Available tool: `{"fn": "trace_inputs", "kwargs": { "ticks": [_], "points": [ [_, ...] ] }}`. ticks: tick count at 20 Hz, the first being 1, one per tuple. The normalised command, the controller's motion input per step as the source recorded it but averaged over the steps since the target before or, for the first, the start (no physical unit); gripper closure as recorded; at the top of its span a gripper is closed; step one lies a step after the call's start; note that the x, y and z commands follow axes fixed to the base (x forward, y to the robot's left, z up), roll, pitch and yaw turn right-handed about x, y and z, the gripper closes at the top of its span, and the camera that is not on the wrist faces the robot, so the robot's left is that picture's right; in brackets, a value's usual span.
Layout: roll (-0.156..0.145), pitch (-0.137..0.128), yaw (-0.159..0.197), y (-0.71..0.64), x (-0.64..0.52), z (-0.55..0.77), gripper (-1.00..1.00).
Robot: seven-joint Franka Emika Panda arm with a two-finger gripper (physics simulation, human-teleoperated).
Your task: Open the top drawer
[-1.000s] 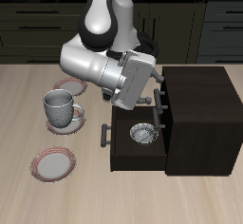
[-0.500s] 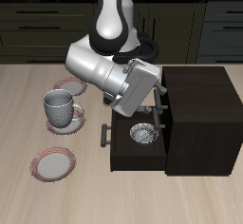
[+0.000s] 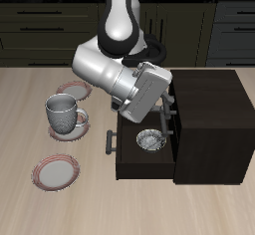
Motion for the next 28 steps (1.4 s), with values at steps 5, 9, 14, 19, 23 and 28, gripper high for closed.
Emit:
{"fn": "trace_inputs", "kwargs": {
  "ticks": [5,9,14,19,23,28],
  "points": [
    [0.015,0.001,0.002,0.14,-0.03,0.0,1.0],
    [0.001,0.011,0.003,0.08,0.04,-0.04,1.0],
    [0.022,-0.007,0.011,0.06,-0.09,0.07,1.0],
    [-0.007,0.007,0.034,-0.17,-0.05,0.11,1.0],
    [-0.03,-0.003,0.058,-0.45,-0.08,0.21,1.0],
    [-0.055,-0.01,0.019,-0.5,-0.02,0.13,1.0]
  ]
}}
